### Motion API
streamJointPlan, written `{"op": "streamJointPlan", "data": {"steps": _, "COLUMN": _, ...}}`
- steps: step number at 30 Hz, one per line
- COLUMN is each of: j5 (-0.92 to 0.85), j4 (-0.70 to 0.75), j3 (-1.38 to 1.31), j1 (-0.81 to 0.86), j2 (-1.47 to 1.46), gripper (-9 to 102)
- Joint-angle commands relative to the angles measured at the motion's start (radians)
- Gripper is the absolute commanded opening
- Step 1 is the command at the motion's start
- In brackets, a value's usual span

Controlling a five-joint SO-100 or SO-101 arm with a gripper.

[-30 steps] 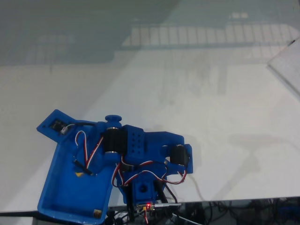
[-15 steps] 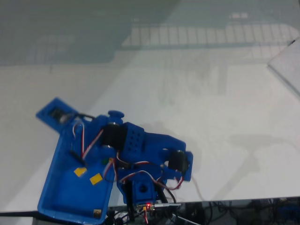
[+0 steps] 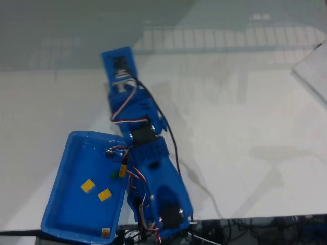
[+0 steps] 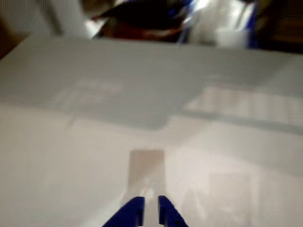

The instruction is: Pick up all the lego then put into the bin

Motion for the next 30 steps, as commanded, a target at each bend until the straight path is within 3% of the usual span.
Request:
{"op": "streamJointPlan", "data": {"steps": 1, "j5": -0.031, "j4": -0.071, "j3": 0.08, "j1": 0.104, "j2": 0.077, "gripper": 0}}
{"op": "streamJointPlan", "data": {"steps": 10, "j5": -0.097, "j4": -0.071, "j3": 0.35, "j1": 0.273, "j2": 0.264, "gripper": 0}}
{"op": "streamJointPlan", "data": {"steps": 22, "j5": -0.161, "j4": -0.069, "j3": 0.601, "j1": 0.348, "j2": 0.365, "gripper": 0}}
{"op": "streamJointPlan", "data": {"steps": 30, "j5": -0.238, "j4": 0.123, "j3": 0.65, "j1": 0.36, "j2": 0.365, "gripper": 0}}
